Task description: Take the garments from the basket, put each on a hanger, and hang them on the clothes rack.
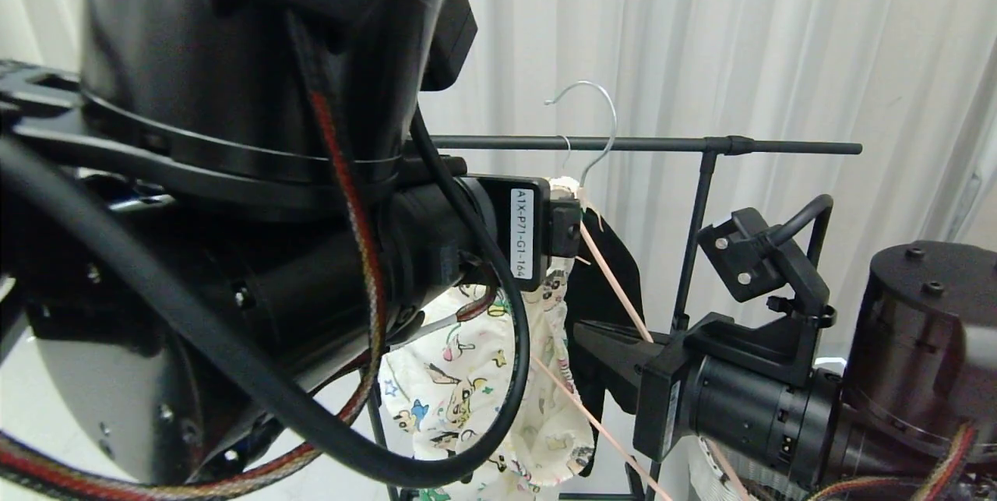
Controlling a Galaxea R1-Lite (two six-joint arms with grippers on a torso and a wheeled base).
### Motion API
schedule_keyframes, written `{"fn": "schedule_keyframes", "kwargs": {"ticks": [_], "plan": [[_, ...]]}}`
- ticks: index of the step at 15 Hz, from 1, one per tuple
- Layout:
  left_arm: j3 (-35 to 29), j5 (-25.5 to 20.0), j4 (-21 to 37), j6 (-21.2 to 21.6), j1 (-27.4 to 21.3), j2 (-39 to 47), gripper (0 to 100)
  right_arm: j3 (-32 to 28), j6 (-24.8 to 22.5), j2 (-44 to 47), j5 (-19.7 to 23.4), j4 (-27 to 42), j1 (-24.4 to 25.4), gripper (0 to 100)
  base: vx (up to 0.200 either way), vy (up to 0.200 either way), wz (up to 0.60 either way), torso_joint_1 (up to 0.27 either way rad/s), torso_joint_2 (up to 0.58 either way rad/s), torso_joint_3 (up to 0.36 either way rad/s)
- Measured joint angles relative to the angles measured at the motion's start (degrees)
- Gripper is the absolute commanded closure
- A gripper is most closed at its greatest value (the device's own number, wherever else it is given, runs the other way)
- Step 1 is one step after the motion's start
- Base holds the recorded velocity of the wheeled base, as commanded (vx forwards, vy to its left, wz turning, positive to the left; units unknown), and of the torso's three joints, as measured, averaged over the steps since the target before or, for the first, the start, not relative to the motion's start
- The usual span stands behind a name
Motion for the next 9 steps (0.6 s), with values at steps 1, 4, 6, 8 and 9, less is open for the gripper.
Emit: {"fn": "schedule_keyframes", "kwargs": {"ticks": [1, 4, 6, 8, 9], "plan": [[0.6, 0.0, 0.0, 0.0, 0.0, -0.6, 0, 0.0, -0.2, 0.0, -0.1, -0.3, -0.1, 100, 0.000, 0.000, 0.00, 0.000, 0.00, 0.000], [3.1, 0.0, 0.0, 0.2, -0.1, -2.6, 0, 0.0, -1.1, 0.1, -0.6, -2.5, -0.3, 100, 0.000, 0.000, 0.00, 0.000, 0.00, 0.000], [4.0, 0.0, 0.0, 0.2, -0.5, -3.4, 0, 0.0, -2.4, 0.2, -0.7, -3.1, -0.4, 100, 0.000, 0.000, 0.00, 0.000, 0.00, 0.000], [5.8, 0.0, -0.1, 0.7, -0.6, -4.2, 0, 1.0, -4.0, 0.3, -0.7, -5.3, -0.6, 100, 0.000, 0.000, 0.00, 0.000, 0.00, 0.000], [8.9, -0.4, 0.0, 2.4, -0.6, -5.4, 0, 2.9, -5.7, 0.3, -0.7, -8.0, -0.9, 100, 0.000, 0.000, 0.00, 0.000, 0.00, 0.000]]}}
